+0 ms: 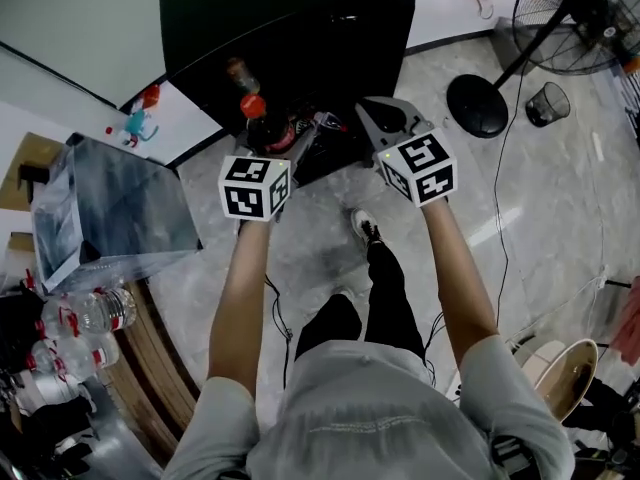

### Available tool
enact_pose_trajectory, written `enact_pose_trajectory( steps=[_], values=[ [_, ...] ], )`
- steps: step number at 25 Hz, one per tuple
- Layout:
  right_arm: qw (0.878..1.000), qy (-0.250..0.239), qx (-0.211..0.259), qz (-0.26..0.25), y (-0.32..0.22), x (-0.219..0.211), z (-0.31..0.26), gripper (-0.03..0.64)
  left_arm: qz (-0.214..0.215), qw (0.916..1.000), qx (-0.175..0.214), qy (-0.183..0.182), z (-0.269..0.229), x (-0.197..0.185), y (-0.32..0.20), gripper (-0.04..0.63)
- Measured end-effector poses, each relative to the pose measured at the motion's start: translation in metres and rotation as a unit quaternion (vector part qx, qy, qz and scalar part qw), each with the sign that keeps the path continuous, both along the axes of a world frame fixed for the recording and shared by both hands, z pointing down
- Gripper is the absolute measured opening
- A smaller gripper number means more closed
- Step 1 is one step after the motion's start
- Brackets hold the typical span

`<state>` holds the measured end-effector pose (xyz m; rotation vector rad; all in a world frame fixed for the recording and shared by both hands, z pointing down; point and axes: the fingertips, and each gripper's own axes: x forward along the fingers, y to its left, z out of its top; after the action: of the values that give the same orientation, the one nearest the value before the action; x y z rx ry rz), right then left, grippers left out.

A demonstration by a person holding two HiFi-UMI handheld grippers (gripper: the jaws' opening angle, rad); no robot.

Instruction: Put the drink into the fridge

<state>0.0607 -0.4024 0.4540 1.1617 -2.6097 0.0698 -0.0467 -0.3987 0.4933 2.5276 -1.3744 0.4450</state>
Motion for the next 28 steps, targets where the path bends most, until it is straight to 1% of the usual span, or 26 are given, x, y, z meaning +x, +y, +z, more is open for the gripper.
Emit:
enact_pose_trajectory(
  steps=[4,6,10,13,18,23,28],
  values=[
    [1.000,-0.008,0.009,-0.017,-0.043,-0.015,0.032,0.000,-0.008,0.9999,0.010,0.002,0.035,0.003,-0.051,0.307],
    [1.000,-0.020,0.006,-0.022,-0.064,-0.025,0.047,0.000,-0.012,0.9998,0.016,0.001,0.050,0.000,-0.079,0.307],
    [0.999,-0.043,-0.004,-0.012,-0.104,-0.040,0.068,0.002,-0.021,0.9995,0.023,-0.009,0.075,-0.008,-0.127,0.307],
    [0.999,-0.038,-0.006,-0.009,-0.126,-0.044,0.085,0.002,-0.027,0.9992,0.025,-0.014,0.089,-0.012,-0.156,0.307],
    [0.999,-0.040,-0.016,-0.013,-0.151,-0.057,0.103,0.002,-0.048,0.9982,0.034,0.007,0.093,-0.021,-0.203,0.307],
    [0.999,-0.050,-0.016,-0.008,-0.172,-0.065,0.106,0.002,-0.054,0.9975,0.045,0.007,0.090,-0.022,-0.243,0.307],
    [0.999,-0.048,-0.015,0.002,-0.187,-0.066,0.111,0.002,-0.052,0.9976,0.044,0.006,0.099,-0.020,-0.268,0.307]
  ],
)
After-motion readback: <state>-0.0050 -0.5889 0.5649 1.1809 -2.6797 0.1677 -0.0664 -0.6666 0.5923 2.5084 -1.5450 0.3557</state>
